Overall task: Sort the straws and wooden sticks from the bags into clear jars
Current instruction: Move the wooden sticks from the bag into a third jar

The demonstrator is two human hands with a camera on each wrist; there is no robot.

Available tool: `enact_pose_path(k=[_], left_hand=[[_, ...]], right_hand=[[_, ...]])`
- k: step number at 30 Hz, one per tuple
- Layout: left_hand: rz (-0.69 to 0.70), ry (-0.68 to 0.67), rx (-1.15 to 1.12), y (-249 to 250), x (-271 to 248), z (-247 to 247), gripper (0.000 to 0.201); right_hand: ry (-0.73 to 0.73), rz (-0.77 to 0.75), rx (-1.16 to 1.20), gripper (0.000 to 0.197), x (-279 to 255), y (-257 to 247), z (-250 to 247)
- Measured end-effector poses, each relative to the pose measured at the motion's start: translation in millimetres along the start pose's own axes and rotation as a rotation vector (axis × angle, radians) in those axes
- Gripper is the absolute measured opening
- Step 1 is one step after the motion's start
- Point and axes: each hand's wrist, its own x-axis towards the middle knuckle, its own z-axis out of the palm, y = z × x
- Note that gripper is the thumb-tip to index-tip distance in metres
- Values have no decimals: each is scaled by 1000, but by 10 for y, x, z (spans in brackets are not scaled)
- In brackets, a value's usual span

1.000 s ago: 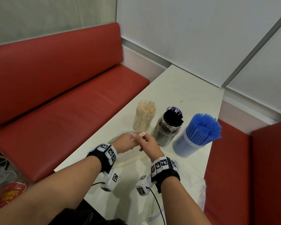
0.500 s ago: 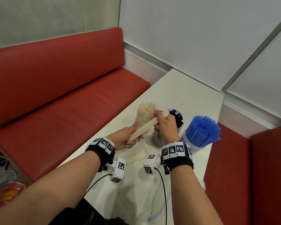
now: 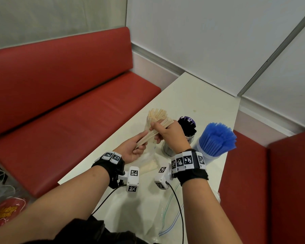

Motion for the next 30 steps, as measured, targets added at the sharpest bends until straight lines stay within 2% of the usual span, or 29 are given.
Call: enact_pose_path(k=[2, 5, 8, 10, 13, 15, 18, 20, 22, 25, 30], left_hand=[[-35, -62, -13, -38, -12, -43, 33], [-26, -124, 103, -17, -34, -33, 36], [32, -53, 86, 84, -2, 38, 37], [68, 60, 110, 181, 29, 59, 38], [117, 205, 412, 268, 44, 27, 39], [127, 290, 647, 274, 41, -16, 35], [56, 365, 1165, 244, 55, -104, 15], [-37, 371, 1512, 201, 32, -141, 18], [-63, 368, 1746, 133, 30, -188, 26], [-61, 353, 1946, 33, 107, -281, 26], [-90, 307, 1981, -108, 240, -422, 36]], right_hand=[[-52, 33, -8, 22, -19, 24, 8], [-162, 90, -28, 19, -21, -3, -3], [-127, 74, -17, 18, 100, -143, -98], [-14, 28, -43, 19, 254, -270, -198], [255, -48, -50, 17, 525, -388, -309], [373, -63, -47, 14, 691, -380, -305], [382, -7, -147, 17, 884, -229, -223], [331, 47, -252, 24, 957, -100, -158], [318, 79, -279, 29, 1007, 8, -103], [342, 104, -268, 30, 1077, 69, -57], [421, 63, -187, 23, 1210, -10, -100]])
